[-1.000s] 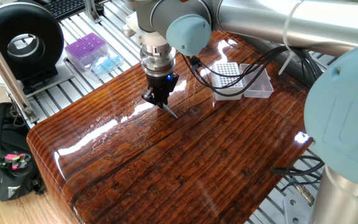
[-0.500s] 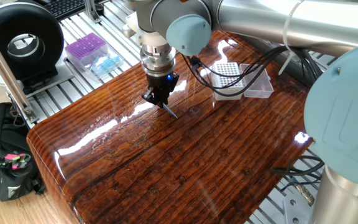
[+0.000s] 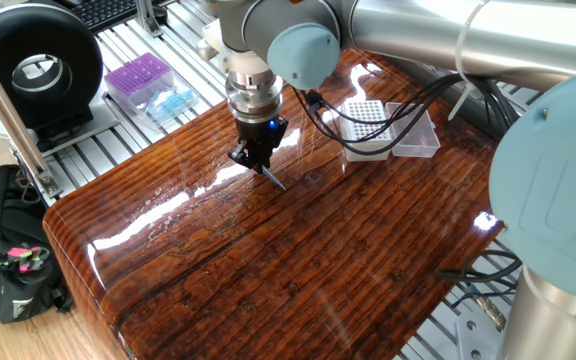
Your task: Insert a medium pipette tip into the holder for medium pipette tips
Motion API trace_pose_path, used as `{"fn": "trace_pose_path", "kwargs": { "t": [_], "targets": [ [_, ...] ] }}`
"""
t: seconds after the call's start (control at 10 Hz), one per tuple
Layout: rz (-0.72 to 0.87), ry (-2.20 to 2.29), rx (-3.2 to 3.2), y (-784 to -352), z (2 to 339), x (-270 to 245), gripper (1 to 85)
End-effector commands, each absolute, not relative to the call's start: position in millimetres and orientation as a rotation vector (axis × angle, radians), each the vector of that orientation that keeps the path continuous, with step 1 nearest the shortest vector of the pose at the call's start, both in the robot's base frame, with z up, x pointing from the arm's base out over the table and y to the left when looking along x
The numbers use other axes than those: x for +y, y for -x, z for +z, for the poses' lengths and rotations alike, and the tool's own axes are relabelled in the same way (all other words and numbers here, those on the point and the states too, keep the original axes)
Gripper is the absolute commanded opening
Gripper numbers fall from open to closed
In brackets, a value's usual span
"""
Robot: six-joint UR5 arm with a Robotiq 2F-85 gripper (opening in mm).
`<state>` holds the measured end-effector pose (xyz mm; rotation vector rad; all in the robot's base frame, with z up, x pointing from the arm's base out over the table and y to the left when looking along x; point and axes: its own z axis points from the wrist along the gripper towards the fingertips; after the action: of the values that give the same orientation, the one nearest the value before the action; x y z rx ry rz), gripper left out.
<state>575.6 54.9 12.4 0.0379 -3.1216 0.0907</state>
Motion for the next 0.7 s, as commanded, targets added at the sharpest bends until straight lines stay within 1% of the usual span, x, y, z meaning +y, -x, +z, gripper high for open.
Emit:
{"fn": "trace_pose_path", "kwargs": {
  "t": [0.0,0.1,0.2,0.3,0.4,0.5,0.6],
  "targets": [
    [0.057,-0.040,-3.095,-569.5,32.4,61.3,6.3],
    [0.059,-0.057,-3.104,-571.9,34.5,60.9,9.3],
    [0.060,-0.057,-3.107,-572.9,34.4,60.8,9.7],
    [0.060,-0.069,-3.116,-575.7,33.5,60.2,12.0],
    [0.055,-0.072,-3.151,-588.0,30.8,58.6,18.0],
    [0.012,-0.068,-3.187,-605.3,28.4,58.5,26.0],
    [-0.008,-0.053,-3.179,-607.7,29.7,57.3,30.3]
  ]
}}
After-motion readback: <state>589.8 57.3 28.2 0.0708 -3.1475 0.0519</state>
